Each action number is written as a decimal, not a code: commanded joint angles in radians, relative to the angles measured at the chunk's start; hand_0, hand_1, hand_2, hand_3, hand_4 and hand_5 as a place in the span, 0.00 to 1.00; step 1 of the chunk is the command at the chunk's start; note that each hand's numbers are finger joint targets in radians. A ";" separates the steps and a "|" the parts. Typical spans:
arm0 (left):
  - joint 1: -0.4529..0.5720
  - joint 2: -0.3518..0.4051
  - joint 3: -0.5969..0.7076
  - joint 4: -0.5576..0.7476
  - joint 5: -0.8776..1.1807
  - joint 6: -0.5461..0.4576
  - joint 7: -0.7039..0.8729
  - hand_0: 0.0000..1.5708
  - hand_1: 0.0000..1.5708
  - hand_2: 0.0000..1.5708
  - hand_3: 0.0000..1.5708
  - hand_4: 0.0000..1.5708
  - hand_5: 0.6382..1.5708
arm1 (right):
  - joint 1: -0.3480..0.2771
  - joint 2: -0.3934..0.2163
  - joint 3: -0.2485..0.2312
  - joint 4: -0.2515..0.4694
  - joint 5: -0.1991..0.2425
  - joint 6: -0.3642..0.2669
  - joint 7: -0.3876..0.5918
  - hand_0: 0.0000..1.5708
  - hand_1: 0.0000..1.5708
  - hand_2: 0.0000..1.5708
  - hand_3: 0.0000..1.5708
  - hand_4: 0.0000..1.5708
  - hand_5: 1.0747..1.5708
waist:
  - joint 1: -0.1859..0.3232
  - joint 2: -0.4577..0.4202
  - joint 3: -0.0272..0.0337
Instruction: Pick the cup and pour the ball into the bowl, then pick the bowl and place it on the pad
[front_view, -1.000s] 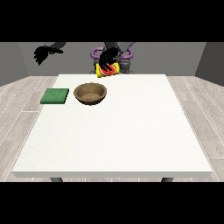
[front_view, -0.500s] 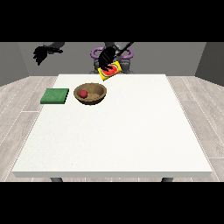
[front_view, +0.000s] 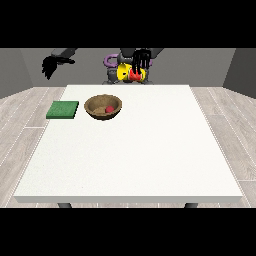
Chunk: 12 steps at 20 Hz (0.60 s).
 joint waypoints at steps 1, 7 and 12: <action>0.092 -0.058 0.216 -0.124 0.285 0.142 -0.026 0.57 0.57 0.54 0.30 0.80 0.86 | -0.025 0.036 0.005 -0.009 -0.002 -0.039 0.010 0.00 0.00 0.00 0.00 0.16 0.99 | 0.048 0.060 -0.0107; 0.257 -0.060 0.281 -0.327 0.757 0.173 -0.236 0.00 0.00 0.00 0.00 0.00 0.98 | -0.113 0.134 0.046 -0.049 0.025 -0.131 -0.015 0.00 0.00 0.00 0.00 0.18 0.99 | 0.023 0.198 -0.0089; 0.417 -0.061 0.249 -0.458 1.033 0.031 -0.491 0.00 0.00 0.00 0.00 0.00 0.99 | -0.121 0.215 0.066 -0.066 0.076 -0.271 -0.031 0.00 0.00 0.00 0.00 0.14 1.00 | 0.104 0.213 0.0039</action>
